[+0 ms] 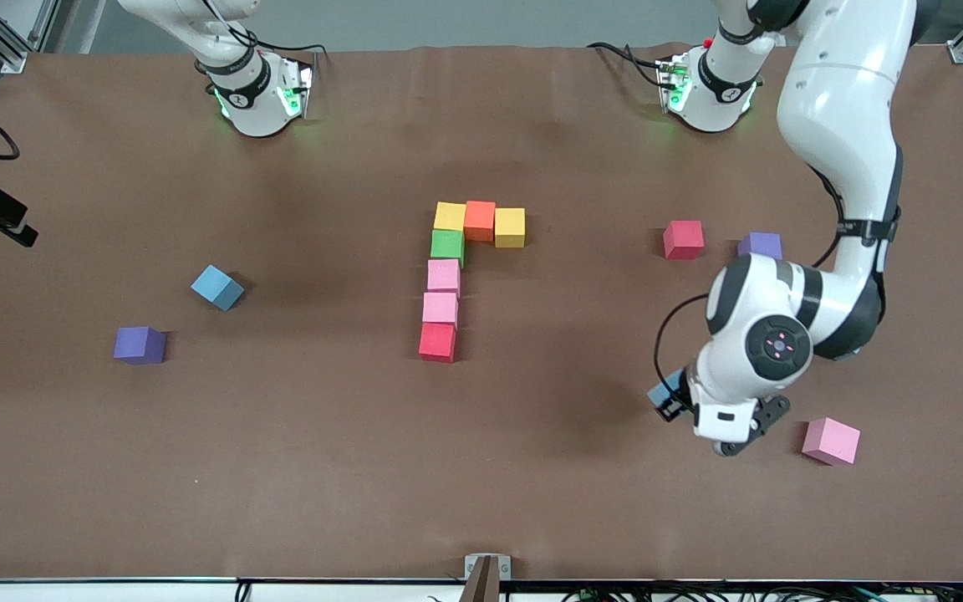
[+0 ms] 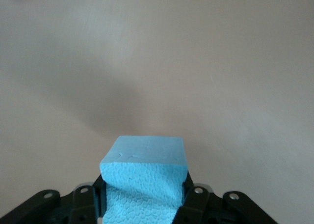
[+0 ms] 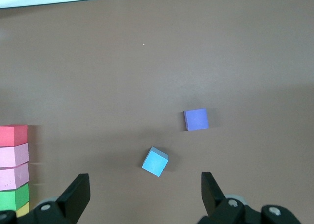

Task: Arrange 11 blocks into digit 3
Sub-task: 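Carry the light blue block toward the yellow block with the left gripper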

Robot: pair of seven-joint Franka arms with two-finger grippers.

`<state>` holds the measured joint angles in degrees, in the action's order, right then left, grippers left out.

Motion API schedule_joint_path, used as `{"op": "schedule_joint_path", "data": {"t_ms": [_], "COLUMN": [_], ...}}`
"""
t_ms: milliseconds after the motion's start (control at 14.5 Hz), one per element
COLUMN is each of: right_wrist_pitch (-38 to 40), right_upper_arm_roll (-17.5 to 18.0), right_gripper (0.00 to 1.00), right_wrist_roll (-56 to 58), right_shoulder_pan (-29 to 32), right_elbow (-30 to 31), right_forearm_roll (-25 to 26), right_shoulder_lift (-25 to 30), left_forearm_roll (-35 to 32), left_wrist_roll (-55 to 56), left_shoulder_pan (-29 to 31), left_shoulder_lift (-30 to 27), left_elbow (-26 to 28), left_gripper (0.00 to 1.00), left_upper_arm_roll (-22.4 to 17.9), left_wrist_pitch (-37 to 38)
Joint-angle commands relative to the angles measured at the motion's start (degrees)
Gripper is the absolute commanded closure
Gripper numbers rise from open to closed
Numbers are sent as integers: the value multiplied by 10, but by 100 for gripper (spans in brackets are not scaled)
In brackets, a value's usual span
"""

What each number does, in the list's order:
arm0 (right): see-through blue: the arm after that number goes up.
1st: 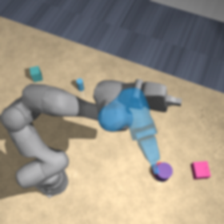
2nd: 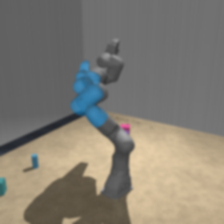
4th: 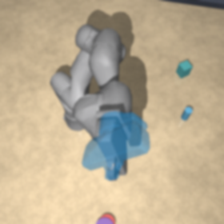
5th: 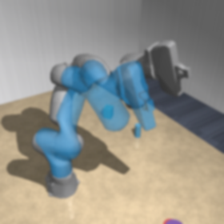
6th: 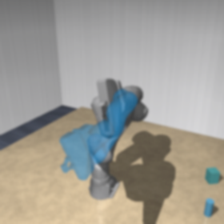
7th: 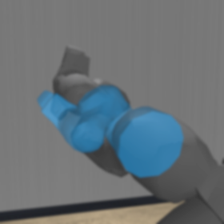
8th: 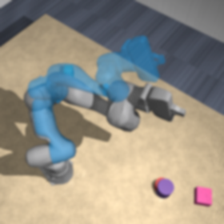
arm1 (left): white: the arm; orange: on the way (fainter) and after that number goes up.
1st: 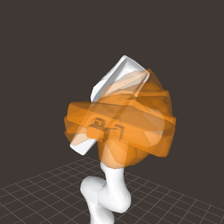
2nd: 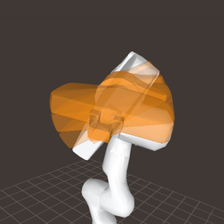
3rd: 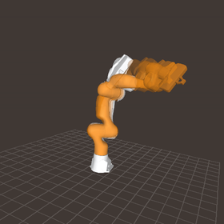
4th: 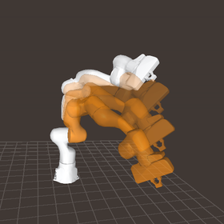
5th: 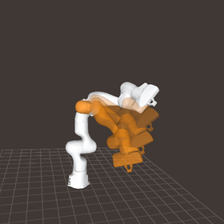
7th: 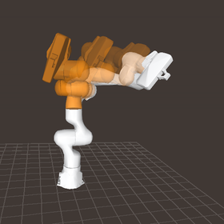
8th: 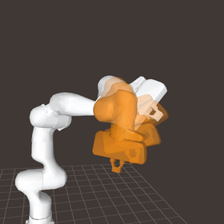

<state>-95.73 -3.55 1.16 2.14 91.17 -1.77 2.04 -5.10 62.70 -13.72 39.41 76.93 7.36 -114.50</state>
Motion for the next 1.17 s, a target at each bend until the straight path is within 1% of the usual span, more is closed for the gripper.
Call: {"op": "schedule_joint_path", "data": {"t_ms": [0,207,345,621,829,1105], "right_wrist_pitch": [2,3,4,2,5,1], "right_upper_arm_roll": [6,6,6,6,6,7], "right_gripper": [0,0,0,0,0,0], "right_wrist_roll": [-6,-6,-6,-7,-7,-8], "right_shoulder_pan": [8,8,8,8,8,9], "right_elbow": [1,1,2,2,2,2], "right_forearm_roll": [10,10,10,10,10,10], "right_shoulder_lift": [5,5,5,4,3,3], "left_forearm_roll": [-8,-5,-10,-15,-36,-36], "left_wrist_roll": [183,362,509,693,783,845], "left_shoulder_pan": [-31,-82,-116,-176,-223,-257], "left_shoulder_lift": [-9,-6,-7,-8,-6,6], "left_elbow": [14,27,50,111,146,146], "left_gripper": [81,81,81,80,80,80], "left_upper_arm_roll": [26,30,29,29,28,29], "left_wrist_pitch": [14,-6,-34,-105,-162,-165]}}
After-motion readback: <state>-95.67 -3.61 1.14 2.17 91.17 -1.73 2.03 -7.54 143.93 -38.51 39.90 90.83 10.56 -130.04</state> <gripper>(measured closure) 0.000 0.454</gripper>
